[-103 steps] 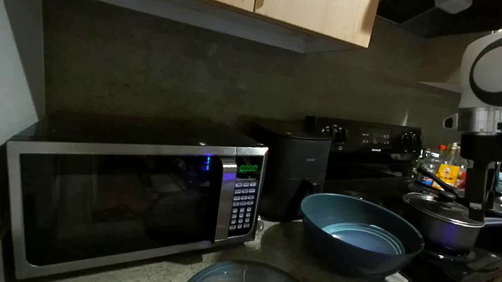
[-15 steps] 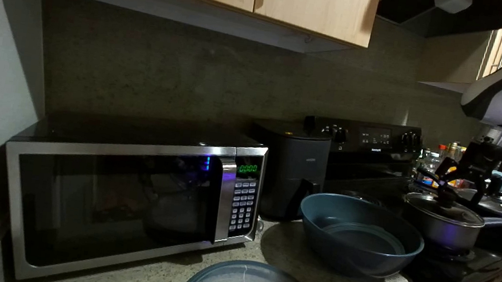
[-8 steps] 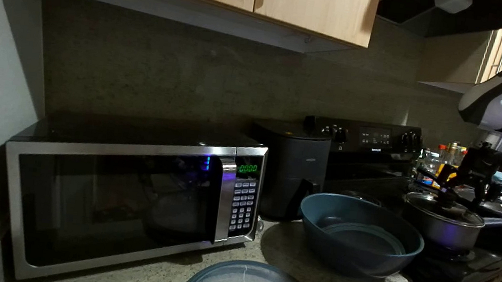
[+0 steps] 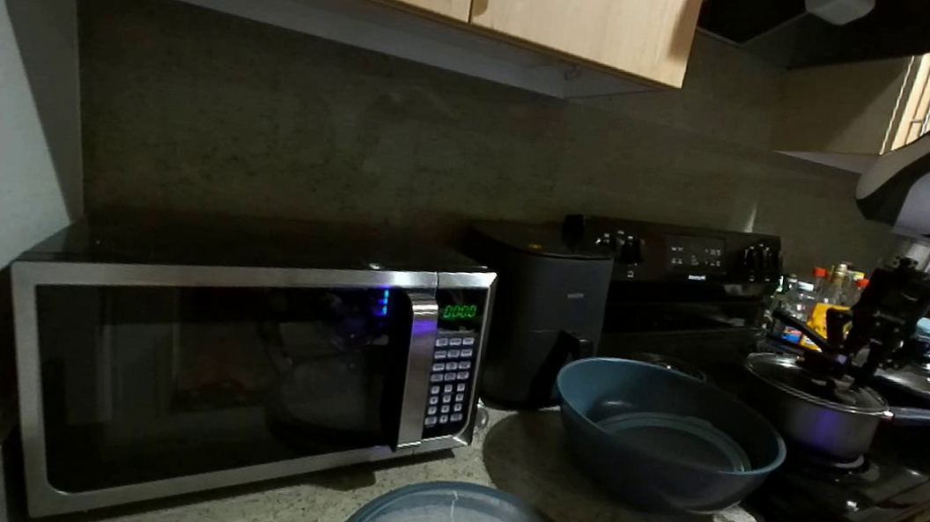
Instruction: Remove the glass lid from the pot on the bottom left plate and place it inside the the bowl on the left side of the countertop
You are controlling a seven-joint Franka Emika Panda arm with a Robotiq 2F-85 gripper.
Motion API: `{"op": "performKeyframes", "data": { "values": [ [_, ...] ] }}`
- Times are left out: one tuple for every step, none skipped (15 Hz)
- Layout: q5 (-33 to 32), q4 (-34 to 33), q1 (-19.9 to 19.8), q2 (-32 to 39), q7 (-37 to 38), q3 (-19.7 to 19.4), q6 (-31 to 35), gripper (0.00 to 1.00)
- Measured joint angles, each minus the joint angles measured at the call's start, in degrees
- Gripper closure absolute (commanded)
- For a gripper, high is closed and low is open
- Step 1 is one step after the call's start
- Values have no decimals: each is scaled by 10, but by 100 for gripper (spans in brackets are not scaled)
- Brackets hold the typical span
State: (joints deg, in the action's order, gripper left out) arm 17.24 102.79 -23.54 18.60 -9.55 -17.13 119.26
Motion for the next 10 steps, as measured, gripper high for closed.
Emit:
{"op": "performKeyframes", "data": {
  "values": [
    [0, 0, -1, 0, 0, 0, 0, 69],
    [0, 0, -1, 0, 0, 0, 0, 62],
    [0, 0, -1, 0, 0, 0, 0, 31],
    [0, 0, -1, 0, 0, 0, 0, 27],
    [0, 0, -1, 0, 0, 0, 0, 19],
    [0, 0, -1, 0, 0, 0, 0, 14],
    [-1, 0, -1, 0, 0, 0, 0, 7],
    [-2, 0, -1, 0, 0, 0, 1, 2],
    [-5, 0, -1, 0, 0, 0, 2, 0],
    [-9, 0, -1, 0, 0, 0, 2, 0]
  ]
}}
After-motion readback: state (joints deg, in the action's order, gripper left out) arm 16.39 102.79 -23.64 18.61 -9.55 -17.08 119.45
